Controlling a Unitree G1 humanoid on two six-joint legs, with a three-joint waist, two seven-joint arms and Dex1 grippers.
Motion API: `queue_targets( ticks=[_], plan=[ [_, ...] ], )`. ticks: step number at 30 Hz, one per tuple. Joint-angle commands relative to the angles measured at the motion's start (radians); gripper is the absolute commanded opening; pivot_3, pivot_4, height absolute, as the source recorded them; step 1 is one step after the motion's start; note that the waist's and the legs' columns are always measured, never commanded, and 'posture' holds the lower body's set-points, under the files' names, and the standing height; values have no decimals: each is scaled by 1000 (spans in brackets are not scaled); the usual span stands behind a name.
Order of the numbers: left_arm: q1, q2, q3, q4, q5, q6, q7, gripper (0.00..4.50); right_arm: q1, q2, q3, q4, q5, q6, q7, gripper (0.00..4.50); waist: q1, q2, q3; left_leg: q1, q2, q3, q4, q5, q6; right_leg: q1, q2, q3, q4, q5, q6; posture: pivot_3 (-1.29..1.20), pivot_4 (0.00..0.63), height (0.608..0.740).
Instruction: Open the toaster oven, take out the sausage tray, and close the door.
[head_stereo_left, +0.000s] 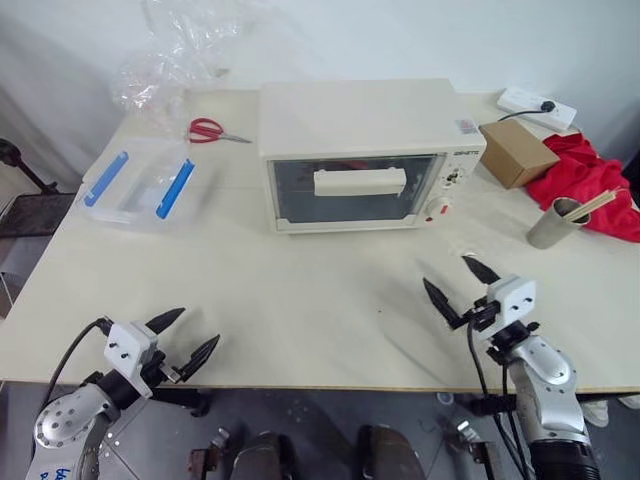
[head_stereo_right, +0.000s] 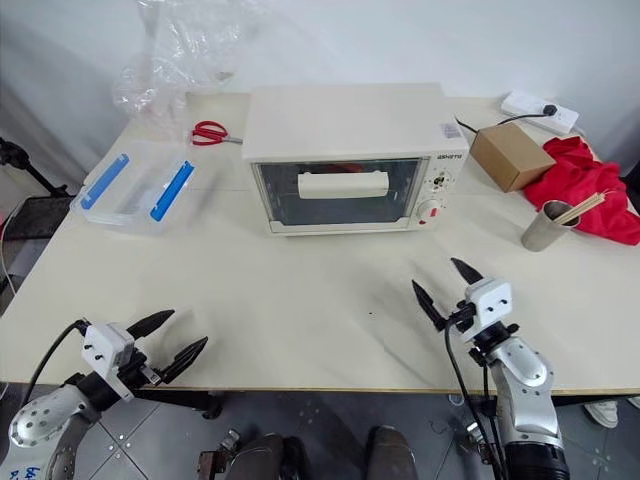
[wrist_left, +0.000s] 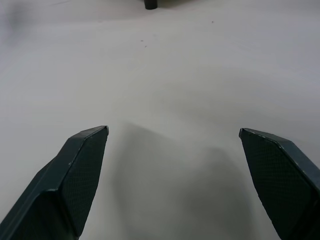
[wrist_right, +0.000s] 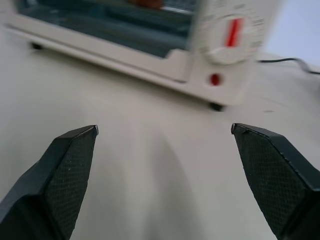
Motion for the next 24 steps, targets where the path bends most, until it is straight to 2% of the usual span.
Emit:
queue_targets(
  ticks=[1, 6, 9, 13, 20, 24],
  plan=[
    [-24, 6, -5, -21, -7, -8, -1, 4461, -10, -14, 4, -47, 37, 11, 33, 4500, -1, 0, 0, 0, 0, 0, 0, 0, 0, 0, 0, 0, 0, 0, 0, 0, 150, 740],
    [-65, 8, 16, -42, -119, 65, -45, 4461, -61, -20, 41, -154, 111, 127, 76, 4500, -6, 0, 0, 0, 1, 0, 0, 0, 0, 0, 0, 0, 3, 0, 0, 0, 150, 740],
    [-136, 19, 55, -51, -312, 179, -110, 4461, -148, -17, 58, -215, 171, 245, 74, 4500, -6, 0, 0, 0, 5, 0, 0, 0, 0, -1, 1, 0, 4, 0, 0, 0, 150, 740],
    [-231, 61, 52, -53, -399, 271, -152, 4461, -256, -16, 84, -221, 180, 339, 73, 4500, -1, 0, 0, 0, 4, 0, 1, 0, 0, -1, 1, 0, 4, 0, 0, 0, 150, 740],
    [-317, 62, 31, -35, -402, 313, -169, 4461, -405, 22, 116, -179, 158, 374, 67, 4500, -2, 0, 0, -1, 0, 0, 1, 0, 0, -2, 1, -1, 4, 0, 0, 0, 150, 740],
    [-324, 51, 16, -27, -379, 302, -174, 4461, -430, 49, 123, -171, 146, 373, 53, 4500, -8, 0, 0, -1, 0, 1, 1, 0, 0, -2, 1, -1, 4, 0, 0, 0, 150, 740]
  ],
)
